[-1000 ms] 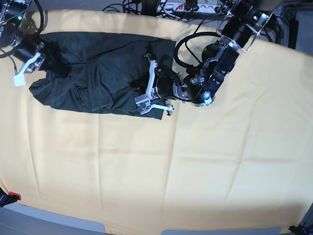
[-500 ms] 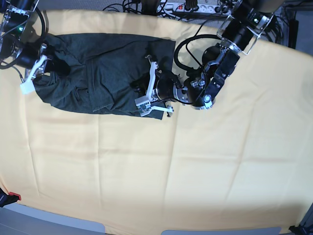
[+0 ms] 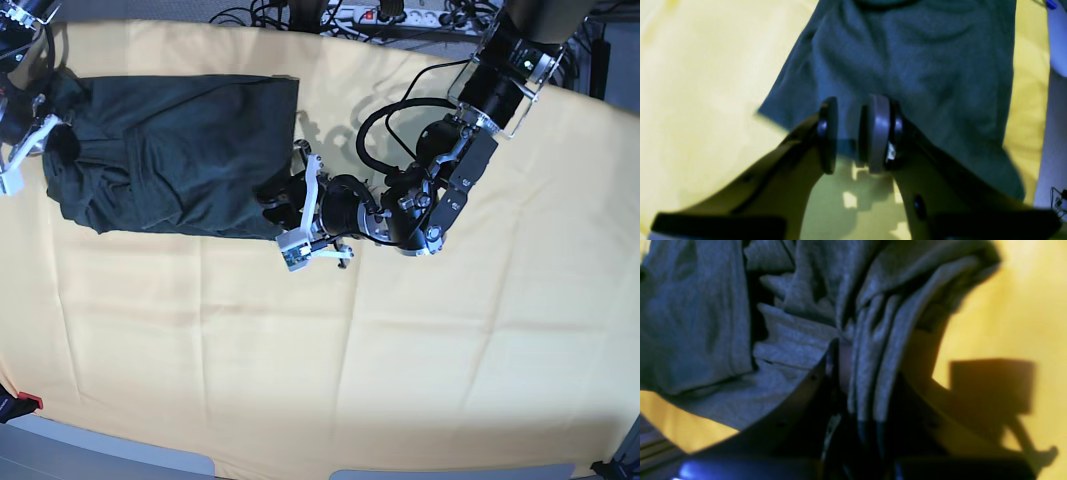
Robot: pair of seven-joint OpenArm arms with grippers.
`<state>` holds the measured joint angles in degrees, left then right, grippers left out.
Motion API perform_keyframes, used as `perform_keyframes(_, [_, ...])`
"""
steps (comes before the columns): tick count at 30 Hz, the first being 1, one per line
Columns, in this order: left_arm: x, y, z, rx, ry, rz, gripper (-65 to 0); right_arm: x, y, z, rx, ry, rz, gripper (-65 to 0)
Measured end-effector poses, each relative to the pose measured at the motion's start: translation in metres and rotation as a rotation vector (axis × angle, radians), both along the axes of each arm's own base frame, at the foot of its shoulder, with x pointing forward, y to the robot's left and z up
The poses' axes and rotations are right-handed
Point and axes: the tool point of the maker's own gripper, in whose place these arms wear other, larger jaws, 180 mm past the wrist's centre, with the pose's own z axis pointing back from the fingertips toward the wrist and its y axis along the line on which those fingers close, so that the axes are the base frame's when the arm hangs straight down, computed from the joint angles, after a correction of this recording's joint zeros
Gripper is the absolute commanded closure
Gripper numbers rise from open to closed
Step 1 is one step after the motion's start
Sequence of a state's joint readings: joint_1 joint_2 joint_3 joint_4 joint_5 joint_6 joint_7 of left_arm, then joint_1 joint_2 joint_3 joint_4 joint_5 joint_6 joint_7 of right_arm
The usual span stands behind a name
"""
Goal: Fold the T-shirt properly
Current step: 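Pull the shirt end with the right gripper toward its own side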
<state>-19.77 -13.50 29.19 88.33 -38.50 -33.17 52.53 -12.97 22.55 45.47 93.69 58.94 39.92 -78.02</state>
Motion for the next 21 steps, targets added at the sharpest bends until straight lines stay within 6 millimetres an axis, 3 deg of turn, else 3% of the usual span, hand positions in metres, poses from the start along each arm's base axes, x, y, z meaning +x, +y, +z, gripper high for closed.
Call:
perform_keyframes(5, [0.005, 0.006, -0.008, 0.06, -0.038, 0.007, -17.8, 0.002, -0.034, 0.026, -0.094, -0.035, -0.027, 0.0])
perform_keyframes(10, [0.014, 0.017, -0.019, 0.137, -0.066, 0.065, -17.8, 0.001, -0.047, 0.043, -0.137, -0.067, -0.052, 0.0])
perform_keyframes(14, [0.017, 0.02, -0.022, 0.153, -0.066, 0.091, -17.8, 0.01, -0.024, 0.065, -0.115, -0.142, 0.022, 0.0])
perform_keyframes(21, [0.018, 0.022, -0.023, 0.161, -0.07, 0.092, -17.8, 0.026, 0.059, 0.139, 0.04, -0.477, 0.215, 0.0])
